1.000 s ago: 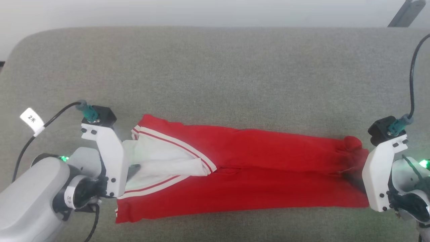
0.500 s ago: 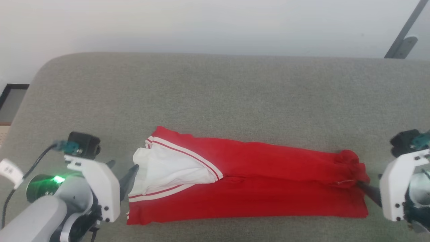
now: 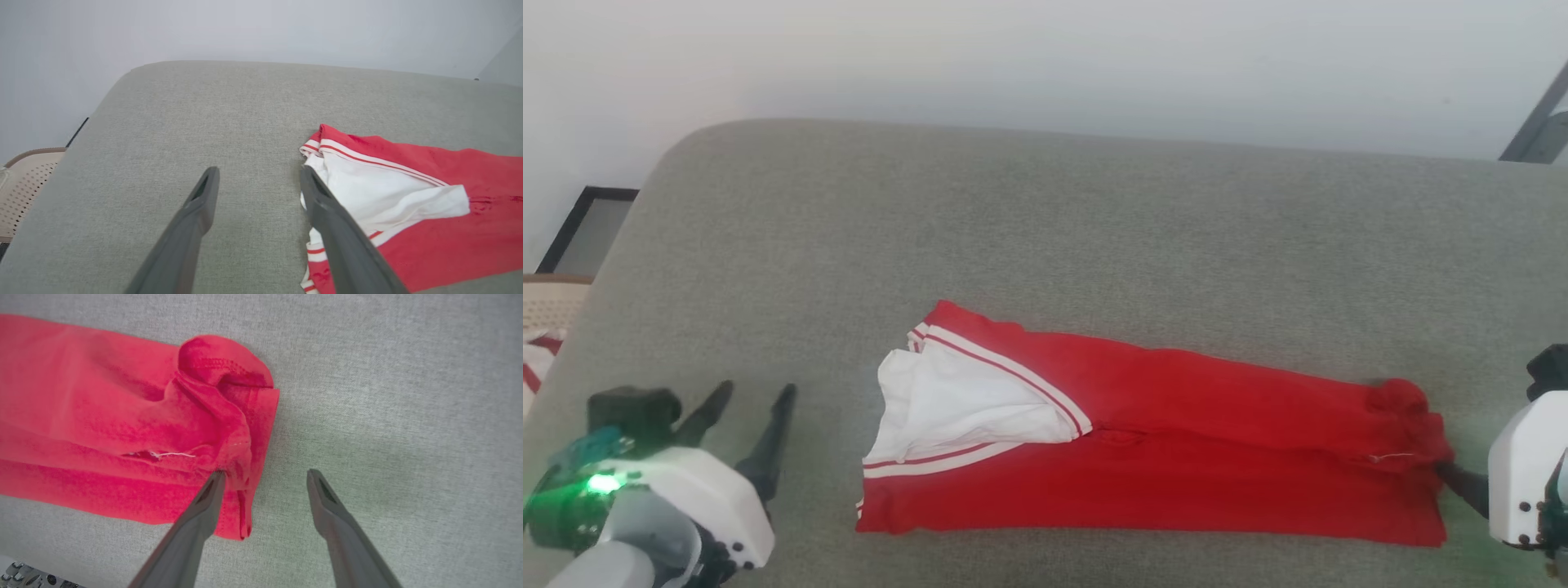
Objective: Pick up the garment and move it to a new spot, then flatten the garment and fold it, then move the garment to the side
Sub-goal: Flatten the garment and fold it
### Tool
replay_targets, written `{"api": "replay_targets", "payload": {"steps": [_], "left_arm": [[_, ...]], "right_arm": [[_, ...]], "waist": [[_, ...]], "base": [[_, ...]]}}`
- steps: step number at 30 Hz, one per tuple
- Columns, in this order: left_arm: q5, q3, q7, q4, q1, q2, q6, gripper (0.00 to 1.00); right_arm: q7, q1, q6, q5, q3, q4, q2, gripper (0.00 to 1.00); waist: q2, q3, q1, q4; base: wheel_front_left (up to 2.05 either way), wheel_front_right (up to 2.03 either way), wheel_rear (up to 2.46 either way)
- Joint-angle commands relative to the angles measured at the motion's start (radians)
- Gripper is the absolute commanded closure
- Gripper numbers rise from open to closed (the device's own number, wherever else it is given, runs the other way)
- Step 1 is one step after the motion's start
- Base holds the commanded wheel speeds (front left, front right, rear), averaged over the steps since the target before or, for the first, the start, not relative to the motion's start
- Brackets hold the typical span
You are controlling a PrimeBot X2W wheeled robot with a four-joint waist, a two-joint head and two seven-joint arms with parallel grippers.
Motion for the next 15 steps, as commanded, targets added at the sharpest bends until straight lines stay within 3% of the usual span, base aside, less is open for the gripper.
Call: {"api": "replay_targets", "payload": {"steps": [1, 7, 15], "left_arm": [[0.009, 0.009, -0.029, 0.006, 0.018, -0.005, 0.007, 0.00], [0.023, 0.049, -0.160, 0.038, 0.067, -0.027, 0.026, 0.00], [0.037, 0.102, -0.251, 0.078, 0.114, -0.080, 0.014, 0.00]], "right_arm": [[0.004, -0.012, -0.002, -0.003, -0.003, 0.015, 0.004, 0.00], [-0.017, -0.058, -0.001, 0.003, 0.027, 0.113, 0.025, 0.00], [-0.058, -0.113, -0.001, 0.016, 0.100, 0.265, 0.044, 0.00]], "waist": [[-0.0001, 0.005, 0.0000, 0.008], [-0.0001, 0.016, 0.0000, 0.030], [-0.0001, 0.029, 0.0000, 0.061]], "base": [[0.00, 0.00, 0.00], [0.00, 0.00, 0.00], [0.00, 0.00, 0.00]]}}
